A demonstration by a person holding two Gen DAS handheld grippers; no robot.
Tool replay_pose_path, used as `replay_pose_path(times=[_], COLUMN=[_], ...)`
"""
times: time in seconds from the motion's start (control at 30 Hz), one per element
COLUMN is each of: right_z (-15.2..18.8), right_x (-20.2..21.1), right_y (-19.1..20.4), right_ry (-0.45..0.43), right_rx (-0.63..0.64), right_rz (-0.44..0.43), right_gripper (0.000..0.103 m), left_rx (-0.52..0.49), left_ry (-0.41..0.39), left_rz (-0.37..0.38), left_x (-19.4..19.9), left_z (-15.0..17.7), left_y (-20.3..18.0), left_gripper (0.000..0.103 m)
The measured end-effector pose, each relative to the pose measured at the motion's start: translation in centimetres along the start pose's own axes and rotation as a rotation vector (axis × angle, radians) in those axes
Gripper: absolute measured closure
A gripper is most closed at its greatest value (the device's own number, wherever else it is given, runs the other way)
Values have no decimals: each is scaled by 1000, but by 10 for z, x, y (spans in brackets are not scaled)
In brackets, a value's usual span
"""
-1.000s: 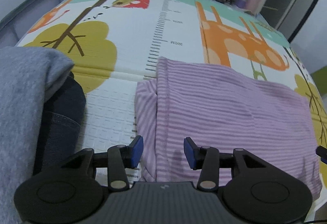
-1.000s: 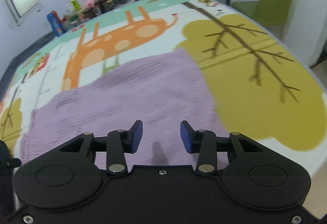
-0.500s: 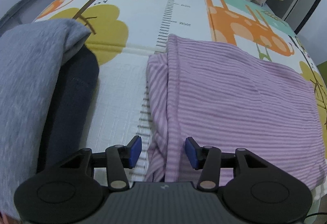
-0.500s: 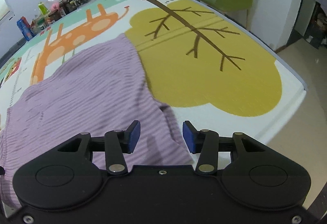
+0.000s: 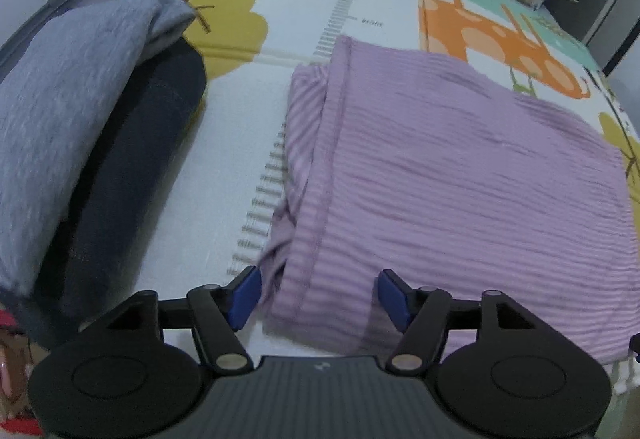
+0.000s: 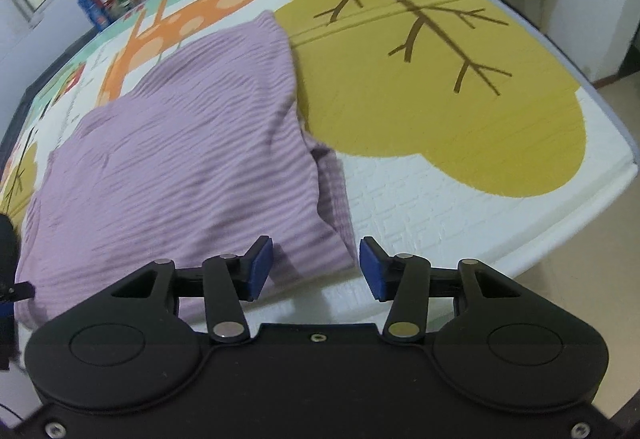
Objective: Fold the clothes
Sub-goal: 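Lower both tools onto the shirt's side edge and close them on it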
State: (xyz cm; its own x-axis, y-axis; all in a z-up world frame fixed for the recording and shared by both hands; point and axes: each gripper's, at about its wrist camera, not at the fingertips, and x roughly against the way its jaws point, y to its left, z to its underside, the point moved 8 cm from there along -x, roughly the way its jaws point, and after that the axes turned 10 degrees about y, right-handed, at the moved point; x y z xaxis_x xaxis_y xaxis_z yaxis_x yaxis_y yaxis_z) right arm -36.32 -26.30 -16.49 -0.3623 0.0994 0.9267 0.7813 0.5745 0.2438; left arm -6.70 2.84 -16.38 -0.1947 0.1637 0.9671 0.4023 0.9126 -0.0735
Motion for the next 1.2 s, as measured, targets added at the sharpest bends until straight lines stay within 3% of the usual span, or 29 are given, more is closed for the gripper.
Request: replay_pose_path(times=[0.3, 0.43, 0.6, 0.7, 0.93, 1.2], right_z=[9, 10, 9, 9, 10, 14], right_x=[-9, -10, -12, -12, -9, -5], right_y=[1, 3, 6, 11, 16, 10], right_ry=[17, -3, -5, -1, -1, 28], right_rx=[84, 95, 60, 65, 86, 104], right_rz=[-26, -16, -26, -19, 21, 41], right_gripper=[57, 59, 81, 86, 91, 91], left_rx=[92, 90, 68, 52, -47, -58], left_ry=[-48, -31, -10, 1, 30, 71], left_rz=[48, 62, 84, 96, 54, 47], left_x=[-4, -8, -9, -9, -9, -8], left_z=[9, 8, 6, 6, 4, 7], left_y=[9, 13, 17, 17, 13, 17], left_gripper=[36, 43, 56, 65, 78, 79])
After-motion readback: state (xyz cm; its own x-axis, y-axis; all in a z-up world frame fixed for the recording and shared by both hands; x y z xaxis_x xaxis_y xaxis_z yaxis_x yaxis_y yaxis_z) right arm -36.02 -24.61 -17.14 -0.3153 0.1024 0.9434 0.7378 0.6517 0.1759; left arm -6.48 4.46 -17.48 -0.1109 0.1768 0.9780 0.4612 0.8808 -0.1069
